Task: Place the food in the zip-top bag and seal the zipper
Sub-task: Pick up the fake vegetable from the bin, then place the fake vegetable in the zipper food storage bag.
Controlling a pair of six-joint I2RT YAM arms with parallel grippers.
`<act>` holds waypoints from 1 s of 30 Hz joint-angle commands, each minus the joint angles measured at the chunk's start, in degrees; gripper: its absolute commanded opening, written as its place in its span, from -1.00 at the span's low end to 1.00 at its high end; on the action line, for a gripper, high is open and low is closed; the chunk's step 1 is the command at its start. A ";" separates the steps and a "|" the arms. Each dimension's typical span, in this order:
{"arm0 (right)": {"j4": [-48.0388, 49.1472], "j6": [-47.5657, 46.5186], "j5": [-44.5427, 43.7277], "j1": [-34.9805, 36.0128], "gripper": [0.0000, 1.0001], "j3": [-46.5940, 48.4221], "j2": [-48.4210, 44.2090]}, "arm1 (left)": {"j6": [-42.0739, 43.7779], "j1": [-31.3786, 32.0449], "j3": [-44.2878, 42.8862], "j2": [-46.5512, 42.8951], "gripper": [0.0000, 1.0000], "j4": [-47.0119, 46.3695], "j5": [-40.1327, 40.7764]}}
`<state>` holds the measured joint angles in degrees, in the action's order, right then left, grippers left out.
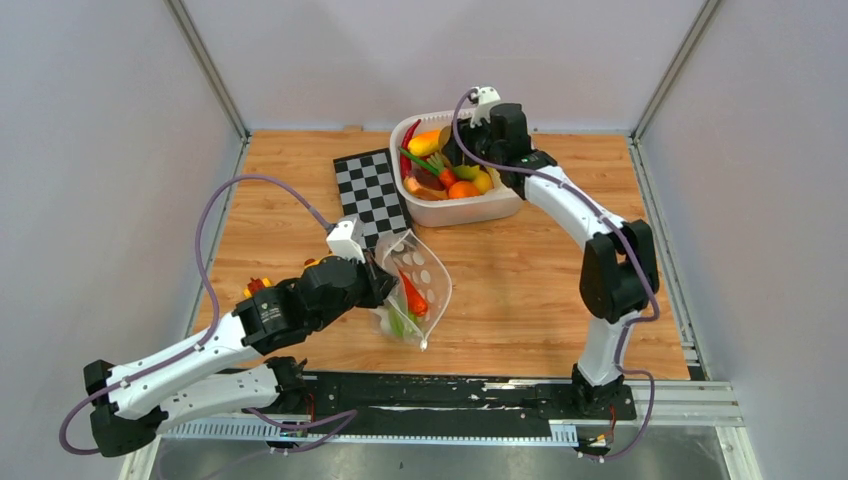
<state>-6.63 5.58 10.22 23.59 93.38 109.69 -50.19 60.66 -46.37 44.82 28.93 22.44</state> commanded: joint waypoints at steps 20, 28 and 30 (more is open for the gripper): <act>11.63 20.43 18.18 0.69 -0.38 -45.69 -49.81 | -3.90 -0.04 0.95 1.31 -1.00 -5.24 -2.01; 12.93 21.39 25.60 3.76 -0.34 -53.28 -61.05 | -4.12 -0.10 1.19 1.53 -1.00 -6.13 -1.58; 12.58 20.99 27.62 5.13 -0.33 -53.68 -62.31 | -4.12 -0.03 1.19 1.71 -1.00 -6.24 -1.42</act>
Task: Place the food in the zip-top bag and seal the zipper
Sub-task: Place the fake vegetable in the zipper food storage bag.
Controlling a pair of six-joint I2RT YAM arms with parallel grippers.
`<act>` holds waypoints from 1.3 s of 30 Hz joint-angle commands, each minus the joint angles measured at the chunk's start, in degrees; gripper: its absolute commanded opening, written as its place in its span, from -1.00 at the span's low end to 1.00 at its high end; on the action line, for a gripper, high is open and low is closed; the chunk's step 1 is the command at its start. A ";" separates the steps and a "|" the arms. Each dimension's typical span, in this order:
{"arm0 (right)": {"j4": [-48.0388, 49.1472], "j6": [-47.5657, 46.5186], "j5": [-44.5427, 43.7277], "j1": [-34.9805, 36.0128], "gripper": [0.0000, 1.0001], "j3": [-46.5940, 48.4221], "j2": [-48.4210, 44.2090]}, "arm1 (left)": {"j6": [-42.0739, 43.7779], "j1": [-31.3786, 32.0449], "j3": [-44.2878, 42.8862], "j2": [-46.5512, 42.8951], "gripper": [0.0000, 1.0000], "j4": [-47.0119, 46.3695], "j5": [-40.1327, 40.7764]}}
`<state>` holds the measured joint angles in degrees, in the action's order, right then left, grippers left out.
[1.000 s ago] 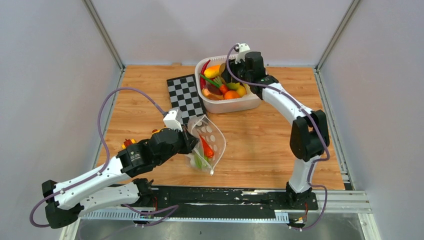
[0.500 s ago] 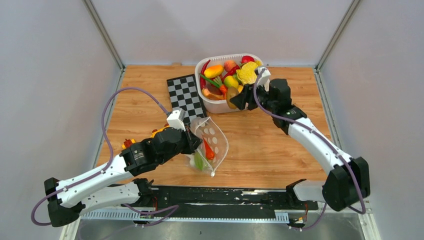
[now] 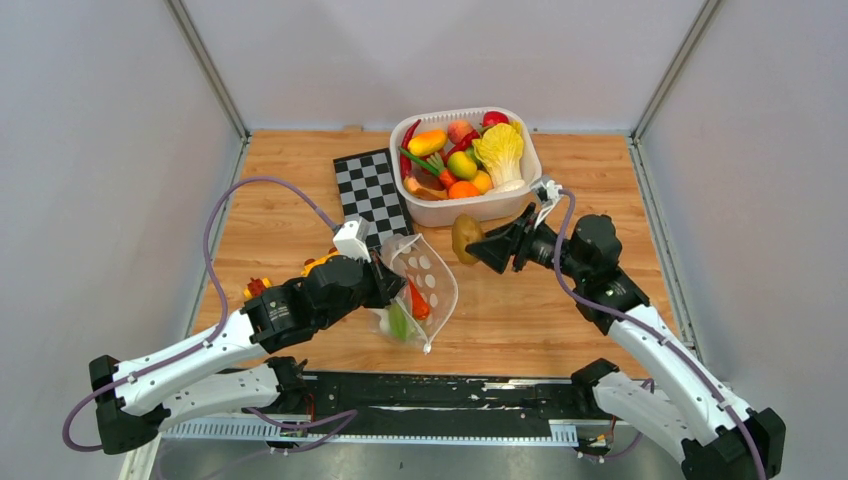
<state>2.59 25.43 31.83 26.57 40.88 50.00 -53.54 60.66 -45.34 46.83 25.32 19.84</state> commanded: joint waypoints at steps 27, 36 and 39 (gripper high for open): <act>-8.64 -11.48 -30.96 30.37 -0.22 3.49 7.38 | 0.58 -0.11 -0.16 -0.11 -1.00 -2.45 1.40; -5.40 -12.99 -36.55 32.28 -0.13 5.68 12.14 | 0.63 -0.03 -0.19 -0.08 -1.00 -2.45 1.57; -5.28 -13.07 -36.23 32.86 -0.04 7.12 14.07 | 0.62 -0.04 -0.27 0.01 -1.00 -2.51 1.57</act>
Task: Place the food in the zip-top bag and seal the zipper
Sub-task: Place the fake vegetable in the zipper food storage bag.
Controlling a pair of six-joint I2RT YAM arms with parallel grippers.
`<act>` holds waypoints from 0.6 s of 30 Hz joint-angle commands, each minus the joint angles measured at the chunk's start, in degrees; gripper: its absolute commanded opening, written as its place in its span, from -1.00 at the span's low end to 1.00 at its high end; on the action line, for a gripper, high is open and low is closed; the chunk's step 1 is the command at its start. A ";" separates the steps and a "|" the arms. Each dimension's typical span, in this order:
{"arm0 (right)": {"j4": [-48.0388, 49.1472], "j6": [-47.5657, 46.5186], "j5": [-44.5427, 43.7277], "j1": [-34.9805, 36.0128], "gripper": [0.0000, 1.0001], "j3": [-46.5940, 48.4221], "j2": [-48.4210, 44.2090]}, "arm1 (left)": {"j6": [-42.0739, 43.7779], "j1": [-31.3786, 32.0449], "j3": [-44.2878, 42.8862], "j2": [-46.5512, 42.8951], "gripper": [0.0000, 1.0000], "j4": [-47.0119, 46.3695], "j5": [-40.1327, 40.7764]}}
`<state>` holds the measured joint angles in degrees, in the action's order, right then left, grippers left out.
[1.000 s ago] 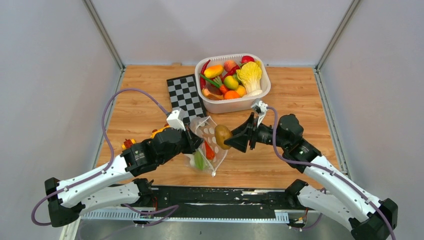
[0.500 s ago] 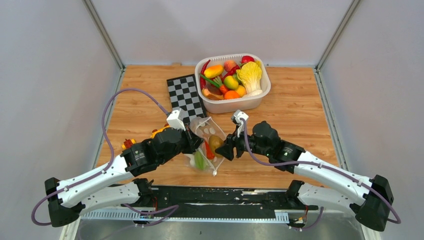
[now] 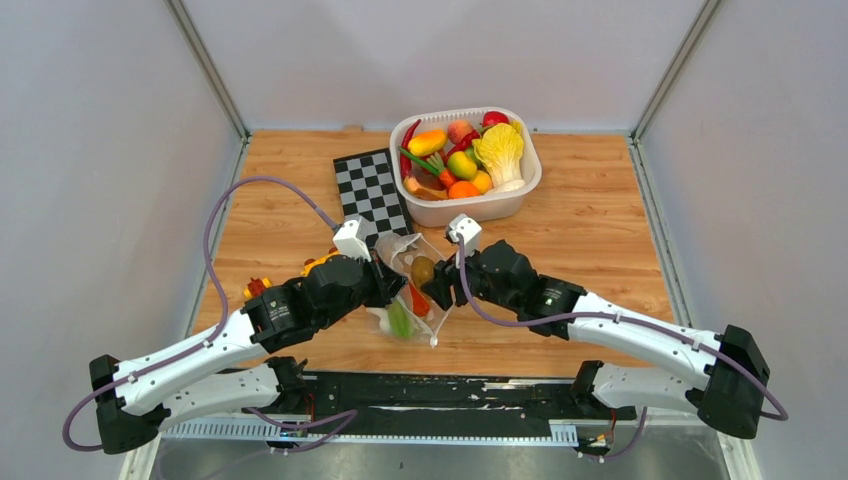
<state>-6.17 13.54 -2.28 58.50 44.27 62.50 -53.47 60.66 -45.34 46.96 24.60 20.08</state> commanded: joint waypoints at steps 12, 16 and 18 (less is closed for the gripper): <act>9.10 1.76 7.00 1.09 0.48 0.91 -2.57 | 0.65 -0.10 -0.32 -0.27 -1.00 -1.47 1.89; 8.05 0.94 9.33 1.05 0.48 1.34 -4.93 | 0.61 -0.04 -0.11 -0.32 -1.00 -1.38 2.03; 8.02 0.72 9.68 1.09 0.48 1.26 -6.42 | 0.56 -0.03 -0.01 -0.37 -1.00 -1.51 1.95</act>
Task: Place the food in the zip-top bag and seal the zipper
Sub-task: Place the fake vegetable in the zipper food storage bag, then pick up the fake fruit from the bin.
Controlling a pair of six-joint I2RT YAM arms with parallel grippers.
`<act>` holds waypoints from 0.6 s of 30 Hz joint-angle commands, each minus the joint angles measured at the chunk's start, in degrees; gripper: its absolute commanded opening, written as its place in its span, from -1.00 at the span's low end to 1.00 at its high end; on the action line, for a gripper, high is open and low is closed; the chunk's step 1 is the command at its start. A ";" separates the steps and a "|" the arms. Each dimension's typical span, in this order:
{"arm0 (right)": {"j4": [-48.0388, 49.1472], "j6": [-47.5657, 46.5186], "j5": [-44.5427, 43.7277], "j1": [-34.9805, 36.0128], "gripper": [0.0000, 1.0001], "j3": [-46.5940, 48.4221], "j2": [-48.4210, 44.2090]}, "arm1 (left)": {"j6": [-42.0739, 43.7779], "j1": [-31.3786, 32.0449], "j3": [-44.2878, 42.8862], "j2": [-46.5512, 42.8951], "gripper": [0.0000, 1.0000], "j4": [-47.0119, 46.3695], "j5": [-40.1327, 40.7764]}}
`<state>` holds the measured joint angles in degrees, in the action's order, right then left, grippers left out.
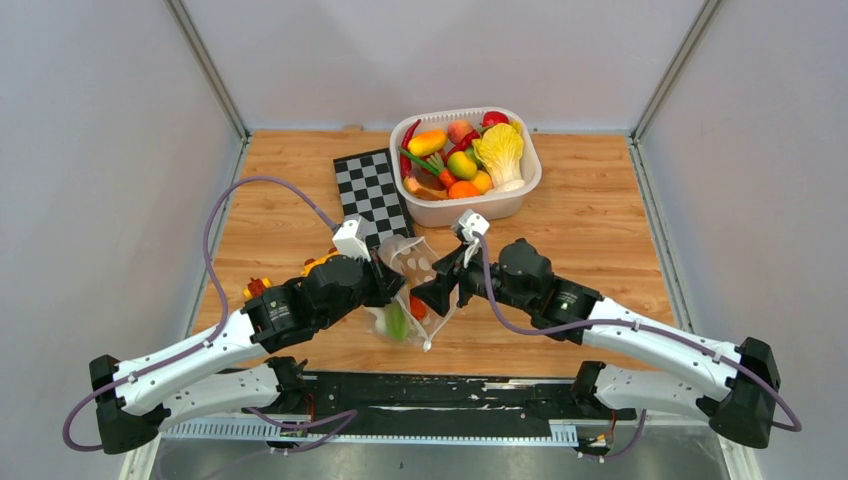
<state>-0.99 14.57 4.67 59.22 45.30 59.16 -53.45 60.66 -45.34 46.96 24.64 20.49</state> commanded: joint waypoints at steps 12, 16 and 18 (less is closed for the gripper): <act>-4.93 -7.45 -20.74 -5.06 0.56 6.95 -4.03 | 0.37 -0.02 0.61 -0.80 -1.00 -1.37 1.96; -10.00 -7.80 -17.90 -13.16 0.55 13.34 3.41 | 0.44 -0.08 0.59 -1.12 -1.00 -1.10 1.99; -11.89 -8.19 -16.23 -16.88 0.55 15.83 6.69 | 0.37 -0.10 0.68 -1.46 -1.00 -0.94 2.15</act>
<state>-7.57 8.40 -11.14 48.27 55.16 60.49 -53.45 60.66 -44.82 46.81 24.67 21.08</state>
